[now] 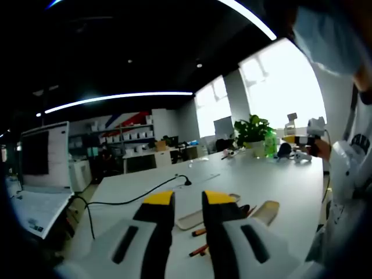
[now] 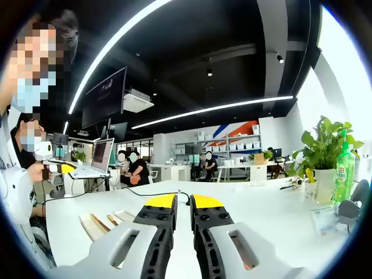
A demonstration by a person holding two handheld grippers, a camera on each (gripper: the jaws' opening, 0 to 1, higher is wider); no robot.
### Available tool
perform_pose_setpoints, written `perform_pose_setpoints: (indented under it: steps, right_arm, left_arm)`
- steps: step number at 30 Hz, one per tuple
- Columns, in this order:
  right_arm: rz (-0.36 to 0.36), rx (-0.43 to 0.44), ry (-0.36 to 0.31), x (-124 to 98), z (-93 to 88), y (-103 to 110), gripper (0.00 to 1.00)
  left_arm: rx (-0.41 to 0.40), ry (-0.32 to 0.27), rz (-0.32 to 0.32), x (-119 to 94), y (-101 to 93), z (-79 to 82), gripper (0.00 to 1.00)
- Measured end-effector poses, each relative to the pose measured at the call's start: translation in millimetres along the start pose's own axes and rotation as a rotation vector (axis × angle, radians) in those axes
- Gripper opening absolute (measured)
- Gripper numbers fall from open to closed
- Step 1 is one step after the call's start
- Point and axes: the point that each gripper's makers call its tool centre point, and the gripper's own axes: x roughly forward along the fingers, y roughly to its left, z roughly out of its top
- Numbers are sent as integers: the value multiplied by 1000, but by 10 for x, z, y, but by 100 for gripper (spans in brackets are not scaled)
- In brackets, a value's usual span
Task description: Arrange the utensils inside the cutlery case until each visible utensil rests in its matching compartment.
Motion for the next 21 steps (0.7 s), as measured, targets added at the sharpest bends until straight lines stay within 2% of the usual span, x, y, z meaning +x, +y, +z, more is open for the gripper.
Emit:
perform_pose_setpoints:
  steps: [4, 10, 16, 21]
  right_arm:
    - [1, -8, 14, 18, -22, 6, 8]
    - [9, -19, 21, 72, -20, 5, 8]
    - [23, -43, 34, 118, -41, 39, 9]
    - [16, -52, 49, 110, -82, 24, 9]
  left_arm:
    - [-27, 24, -12, 20, -23, -124, 20]
    - [-44, 36, -34, 45, -30, -190, 20]
    - [-19, 60, -21, 67, 5, -249, 20]
    - [9, 112, 11, 55, 80, -414, 20]
